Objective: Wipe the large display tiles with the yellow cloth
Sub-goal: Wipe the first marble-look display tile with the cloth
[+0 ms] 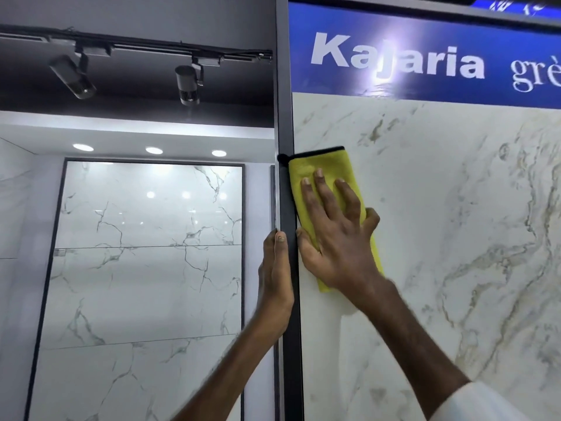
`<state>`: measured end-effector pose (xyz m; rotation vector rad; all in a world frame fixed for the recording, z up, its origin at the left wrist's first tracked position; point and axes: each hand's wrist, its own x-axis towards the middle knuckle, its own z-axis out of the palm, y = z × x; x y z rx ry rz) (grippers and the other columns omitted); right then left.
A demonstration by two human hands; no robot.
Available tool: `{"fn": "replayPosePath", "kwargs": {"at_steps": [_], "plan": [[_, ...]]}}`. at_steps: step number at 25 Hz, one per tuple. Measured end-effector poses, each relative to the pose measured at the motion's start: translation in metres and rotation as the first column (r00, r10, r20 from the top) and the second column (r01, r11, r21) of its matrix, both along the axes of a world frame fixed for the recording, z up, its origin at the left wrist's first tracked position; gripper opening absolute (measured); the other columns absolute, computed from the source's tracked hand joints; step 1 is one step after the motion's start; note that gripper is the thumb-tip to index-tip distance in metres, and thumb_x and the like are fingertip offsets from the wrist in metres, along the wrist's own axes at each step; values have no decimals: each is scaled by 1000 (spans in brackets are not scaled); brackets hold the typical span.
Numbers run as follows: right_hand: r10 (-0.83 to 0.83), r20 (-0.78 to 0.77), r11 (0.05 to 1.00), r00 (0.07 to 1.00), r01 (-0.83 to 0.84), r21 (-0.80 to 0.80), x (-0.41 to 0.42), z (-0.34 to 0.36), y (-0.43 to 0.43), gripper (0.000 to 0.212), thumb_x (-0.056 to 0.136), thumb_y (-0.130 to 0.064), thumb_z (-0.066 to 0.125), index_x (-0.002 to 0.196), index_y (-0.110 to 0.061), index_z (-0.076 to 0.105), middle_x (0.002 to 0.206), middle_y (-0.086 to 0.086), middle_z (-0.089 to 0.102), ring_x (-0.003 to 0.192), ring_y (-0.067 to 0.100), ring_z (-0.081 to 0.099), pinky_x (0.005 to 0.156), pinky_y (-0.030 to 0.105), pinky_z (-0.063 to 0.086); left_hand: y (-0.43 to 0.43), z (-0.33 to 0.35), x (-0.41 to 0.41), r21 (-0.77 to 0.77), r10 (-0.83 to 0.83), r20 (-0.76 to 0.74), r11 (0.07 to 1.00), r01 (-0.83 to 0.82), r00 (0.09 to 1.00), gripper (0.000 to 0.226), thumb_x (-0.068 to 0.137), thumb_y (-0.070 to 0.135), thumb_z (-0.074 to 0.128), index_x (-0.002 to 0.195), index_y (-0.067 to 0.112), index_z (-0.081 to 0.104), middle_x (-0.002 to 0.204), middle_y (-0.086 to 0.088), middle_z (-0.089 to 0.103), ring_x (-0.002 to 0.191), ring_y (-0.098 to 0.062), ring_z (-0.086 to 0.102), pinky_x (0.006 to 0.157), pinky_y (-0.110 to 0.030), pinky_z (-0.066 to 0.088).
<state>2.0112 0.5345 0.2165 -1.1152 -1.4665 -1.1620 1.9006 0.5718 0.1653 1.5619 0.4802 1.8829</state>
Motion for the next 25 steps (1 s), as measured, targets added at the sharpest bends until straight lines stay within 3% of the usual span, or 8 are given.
{"fn": "replayPosePath", "kwargs": {"at_steps": [4, 9, 11, 13, 17, 19, 22, 25], "plan": [[5, 88, 990, 996, 7, -143, 25, 88, -15, 85, 82, -74, 31, 161, -42, 28, 170, -17, 18, 148, 17, 17, 109, 57, 23, 6, 1, 1, -18, -19, 41, 1000, 20, 999, 43, 106, 59, 40, 148, 47, 39, 138, 36, 39, 136, 10, 35, 117, -20, 24], [-200, 81, 961, 976, 179, 210, 16, 40, 20, 68, 104, -60, 22, 164, -27, 28, 172, -7, 19, 156, 24, 23, 111, 59, 20, 11, -2, 3, -40, -18, 56, 999, 20, 998, 24, 105, 57, 41, 130, 56, 41, 122, 49, 39, 127, 17, 40, 119, -23, 24], [-176, 76, 968, 981, 159, 196, 17, 47, 24, 68, 104, -60, 24, 164, -28, 28, 172, -7, 19, 157, 22, 20, 111, 58, 18, 10, -1, 2, -32, -28, 51, 999, 30, 998, 22, 104, 61, 43, 126, 59, 42, 123, 48, 40, 121, 24, 38, 117, -22, 24], [-135, 63, 976, 989, 122, 179, 15, 100, 18, 71, 101, -62, 23, 164, -29, 28, 172, -8, 19, 156, 20, 19, 110, 57, 20, 11, 0, 2, -29, -34, 46, 999, 36, 998, 33, 96, 71, 46, 126, 60, 40, 128, 45, 39, 129, 17, 36, 118, -23, 21], [-53, 34, 997, 998, 51, 60, 15, 188, 15, 78, 97, -65, 15, 165, -27, 21, 174, -5, 12, 158, 25, 12, 115, 63, 22, 16, -2, 2, -36, -57, 24, 998, 58, 998, 41, 102, 58, 37, 142, 51, 34, 129, 42, 35, 134, 10, 28, 114, -21, 19], [-41, 42, 991, 998, 35, 130, 15, 165, 16, 75, 99, -62, 18, 165, -26, 25, 173, -4, 16, 158, 24, 16, 111, 60, 25, 17, -2, 0, -13, -80, 15, 997, 80, 997, 62, 96, 70, 40, 152, 44, 37, 144, 38, 34, 141, 8, 28, 122, -24, 17], [-78, 70, 980, 995, 63, 188, 19, 39, 17, 67, 104, -56, 28, 163, -24, 32, 172, -2, 21, 159, 23, 19, 106, 55, 28, 11, -2, 0, 13, -87, 6, 996, 87, 996, 87, 83, 91, 49, 152, 38, 51, 158, 21, 47, 148, -2, 40, 129, -42, 25], [-81, 137, 984, 987, 57, 171, 20, -52, 14, 65, 105, -54, 32, 162, -23, 33, 172, -2, 22, 159, 23, 19, 104, 57, 30, 15, -4, 2, -4, -65, 24, 998, 65, 998, 82, 85, 84, 51, 150, 34, 54, 154, 11, 56, 146, -10, 47, 126, -48, 32]]}}
